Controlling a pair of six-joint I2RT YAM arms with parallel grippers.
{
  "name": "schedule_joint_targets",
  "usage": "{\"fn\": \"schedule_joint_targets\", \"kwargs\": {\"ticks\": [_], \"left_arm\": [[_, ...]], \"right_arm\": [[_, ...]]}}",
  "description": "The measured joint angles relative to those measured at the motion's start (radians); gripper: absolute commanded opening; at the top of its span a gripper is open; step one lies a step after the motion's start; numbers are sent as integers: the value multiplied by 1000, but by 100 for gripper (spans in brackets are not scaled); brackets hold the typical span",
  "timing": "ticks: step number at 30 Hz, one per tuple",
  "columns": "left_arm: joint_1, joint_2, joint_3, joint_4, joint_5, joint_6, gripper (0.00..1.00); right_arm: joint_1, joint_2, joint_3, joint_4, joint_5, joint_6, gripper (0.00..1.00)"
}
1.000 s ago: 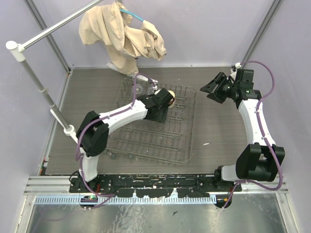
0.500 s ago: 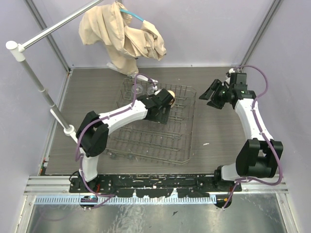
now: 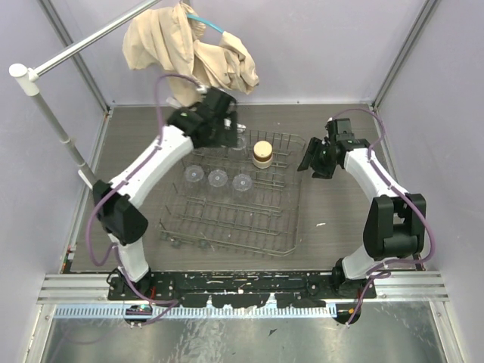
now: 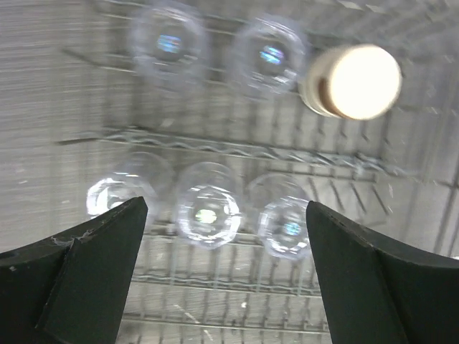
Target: Load the cups into the dish rack
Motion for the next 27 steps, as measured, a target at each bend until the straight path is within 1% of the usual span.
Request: {"fn": "schedule_joint_targets", "kwargs": {"ticks": [3,5,10,12,14,15,17,18,22,23,27], "left_arm": [[122,-74,-36,-19,3,9,99],[197,-127,-89,-20,-5,22,99],[304,-186,-187,-26,-7,35,99],[336,-186,-216,-25,0,35,99],[367,-186,-245,-24,12,34,99],[381,-186,-255,-24,18,32,99],[405,-185,-265,-23,28,31,99],[416,-185,-266,-23,34,31,99],[446,-185,-265,-14,45,28,99],[451,-185,-265,-12,48,27,99],[464,-180,-265,-5,59,27,99]], "right_arm": [[20,28,16,-6,57,-13,60],[29,48,34,-6,90,-19,59],[43,97,77,7,148,-32,56],[45,121,92,17,166,-34,52],[47,148,112,20,179,-35,45],[48,166,125,24,185,-35,40],[49,201,151,30,198,-37,24],[49,222,167,30,191,-36,18],[65,283,231,21,204,-50,2],[66,296,250,12,206,-60,1],[71,351,331,-23,220,-92,1]]}}
